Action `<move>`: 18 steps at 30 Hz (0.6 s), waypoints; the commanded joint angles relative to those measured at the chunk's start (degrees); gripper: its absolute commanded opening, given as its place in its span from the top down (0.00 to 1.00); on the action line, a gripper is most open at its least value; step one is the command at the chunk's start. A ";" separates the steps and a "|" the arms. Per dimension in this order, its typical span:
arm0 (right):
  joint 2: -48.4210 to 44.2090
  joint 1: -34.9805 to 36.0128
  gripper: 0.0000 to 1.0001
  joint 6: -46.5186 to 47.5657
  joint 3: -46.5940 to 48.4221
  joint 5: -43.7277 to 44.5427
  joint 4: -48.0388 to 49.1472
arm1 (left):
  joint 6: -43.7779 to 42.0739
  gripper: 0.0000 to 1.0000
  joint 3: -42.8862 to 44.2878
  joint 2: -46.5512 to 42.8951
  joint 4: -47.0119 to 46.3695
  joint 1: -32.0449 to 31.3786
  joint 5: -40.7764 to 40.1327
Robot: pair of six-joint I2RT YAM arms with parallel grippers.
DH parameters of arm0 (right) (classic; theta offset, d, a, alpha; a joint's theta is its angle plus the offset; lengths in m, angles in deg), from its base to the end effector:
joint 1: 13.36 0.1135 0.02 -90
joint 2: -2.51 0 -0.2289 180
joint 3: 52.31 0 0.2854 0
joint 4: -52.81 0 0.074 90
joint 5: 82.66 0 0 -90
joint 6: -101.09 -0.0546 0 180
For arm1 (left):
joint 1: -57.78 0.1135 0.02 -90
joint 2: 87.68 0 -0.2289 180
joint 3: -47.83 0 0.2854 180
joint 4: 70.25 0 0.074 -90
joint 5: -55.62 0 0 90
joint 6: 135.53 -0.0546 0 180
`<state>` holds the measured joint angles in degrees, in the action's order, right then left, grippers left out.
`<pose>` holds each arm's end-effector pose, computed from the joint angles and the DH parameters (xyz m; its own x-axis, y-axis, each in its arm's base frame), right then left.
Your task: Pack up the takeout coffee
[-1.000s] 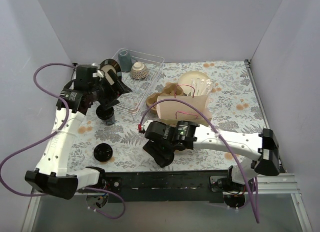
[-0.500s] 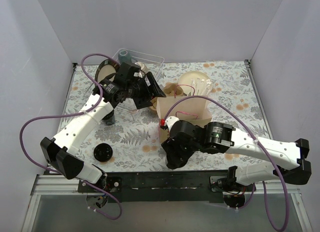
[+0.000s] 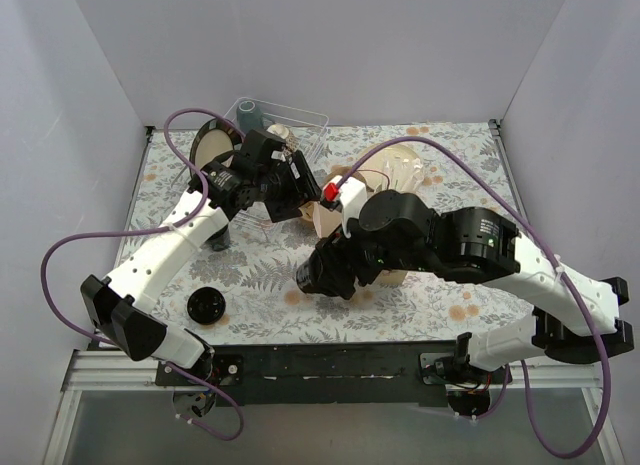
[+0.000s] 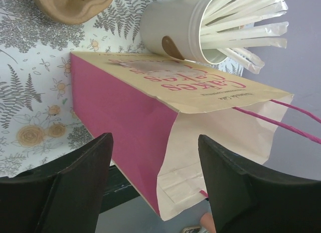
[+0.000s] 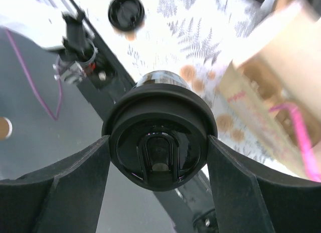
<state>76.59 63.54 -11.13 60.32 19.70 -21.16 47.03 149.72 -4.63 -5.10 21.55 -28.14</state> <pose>0.0758 0.2741 0.4377 -0.4664 -0.3746 -0.8013 -0.7945 0.5757 0.1933 0.2796 -0.2122 0.3401 -0.6214 -0.7758 0.1094 -0.6116 0.3931 -0.6866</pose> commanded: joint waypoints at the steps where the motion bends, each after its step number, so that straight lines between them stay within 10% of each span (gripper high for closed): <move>1: 3.78 0.09 0.37 3.49 12.52 3.63 -4.06 | -4.75 0.33 3.05 -0.52 2.88 -0.16 -3.08; 18: 2.47 -3.34 0.38 15.18 16.77 25.95 11.30 | -7.65 0.61 -0.99 -1.22 -1.42 -0.16 4.12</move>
<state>83.04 61.10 -1.36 78.61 37.31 -19.92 40.40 149.37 -3.89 -4.71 21.55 -27.93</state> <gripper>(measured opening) 0.783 0.409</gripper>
